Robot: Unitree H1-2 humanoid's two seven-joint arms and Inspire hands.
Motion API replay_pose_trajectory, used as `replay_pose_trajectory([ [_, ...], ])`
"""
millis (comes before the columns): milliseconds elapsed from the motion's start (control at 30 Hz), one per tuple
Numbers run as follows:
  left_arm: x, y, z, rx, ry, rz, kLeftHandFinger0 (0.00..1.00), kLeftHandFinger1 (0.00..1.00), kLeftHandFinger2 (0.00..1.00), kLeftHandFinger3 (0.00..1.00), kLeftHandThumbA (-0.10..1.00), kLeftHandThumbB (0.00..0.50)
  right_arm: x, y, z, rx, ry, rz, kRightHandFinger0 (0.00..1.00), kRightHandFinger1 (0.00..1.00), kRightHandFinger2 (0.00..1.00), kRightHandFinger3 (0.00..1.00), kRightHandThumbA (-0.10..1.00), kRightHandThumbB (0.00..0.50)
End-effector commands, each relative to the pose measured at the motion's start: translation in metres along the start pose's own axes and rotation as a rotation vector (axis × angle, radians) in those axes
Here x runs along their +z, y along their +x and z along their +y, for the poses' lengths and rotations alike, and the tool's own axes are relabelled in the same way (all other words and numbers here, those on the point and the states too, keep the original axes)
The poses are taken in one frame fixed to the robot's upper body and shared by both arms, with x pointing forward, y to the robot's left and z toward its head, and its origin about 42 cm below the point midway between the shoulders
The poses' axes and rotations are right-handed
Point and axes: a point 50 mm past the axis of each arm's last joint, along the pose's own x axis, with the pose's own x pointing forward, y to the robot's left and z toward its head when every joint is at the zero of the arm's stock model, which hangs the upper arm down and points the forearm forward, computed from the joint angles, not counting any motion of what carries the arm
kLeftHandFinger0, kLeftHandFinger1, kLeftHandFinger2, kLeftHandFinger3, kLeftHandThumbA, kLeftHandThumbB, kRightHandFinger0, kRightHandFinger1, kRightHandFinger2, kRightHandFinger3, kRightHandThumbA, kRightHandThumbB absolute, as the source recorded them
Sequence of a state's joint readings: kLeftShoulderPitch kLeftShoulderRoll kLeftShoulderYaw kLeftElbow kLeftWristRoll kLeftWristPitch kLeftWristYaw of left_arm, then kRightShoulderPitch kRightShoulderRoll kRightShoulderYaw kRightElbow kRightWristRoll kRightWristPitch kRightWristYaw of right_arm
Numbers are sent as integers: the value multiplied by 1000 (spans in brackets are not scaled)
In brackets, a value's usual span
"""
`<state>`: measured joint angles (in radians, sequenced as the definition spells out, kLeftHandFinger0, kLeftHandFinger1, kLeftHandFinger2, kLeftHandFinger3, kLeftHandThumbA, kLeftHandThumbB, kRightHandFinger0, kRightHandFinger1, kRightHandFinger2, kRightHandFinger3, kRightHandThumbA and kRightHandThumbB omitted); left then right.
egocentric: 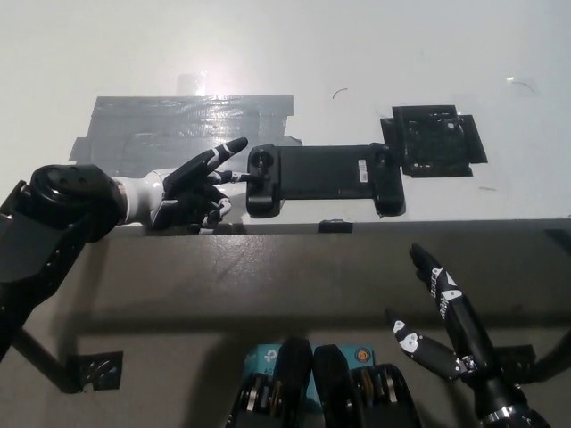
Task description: A controller is being placed at the center of the desk near the left hand and the robot uses its left hand's index finger to press a button at the left area of the controller
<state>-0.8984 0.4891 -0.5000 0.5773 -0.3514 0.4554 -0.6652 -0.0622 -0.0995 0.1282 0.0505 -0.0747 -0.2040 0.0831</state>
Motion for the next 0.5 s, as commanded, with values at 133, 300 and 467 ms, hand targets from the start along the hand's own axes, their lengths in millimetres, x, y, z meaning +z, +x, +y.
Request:
replay_pose_trajectory([
  [133,-19,11,-12,-39,44,103,81,27,192,1000,1000,425,11,11,1,6,13,-56,990,1000,1000,1000,564,251],
  [300,-33,16,-21,-51,60,144,75,98,314,1000,1000,437,11,11,1,6,10,-58,991,1000,1000,1000,570,252],
  [467,-37,17,-24,-58,62,156,37,100,345,1000,1000,443,11,12,1,5,8,-55,985,1000,1000,1000,567,253],
])
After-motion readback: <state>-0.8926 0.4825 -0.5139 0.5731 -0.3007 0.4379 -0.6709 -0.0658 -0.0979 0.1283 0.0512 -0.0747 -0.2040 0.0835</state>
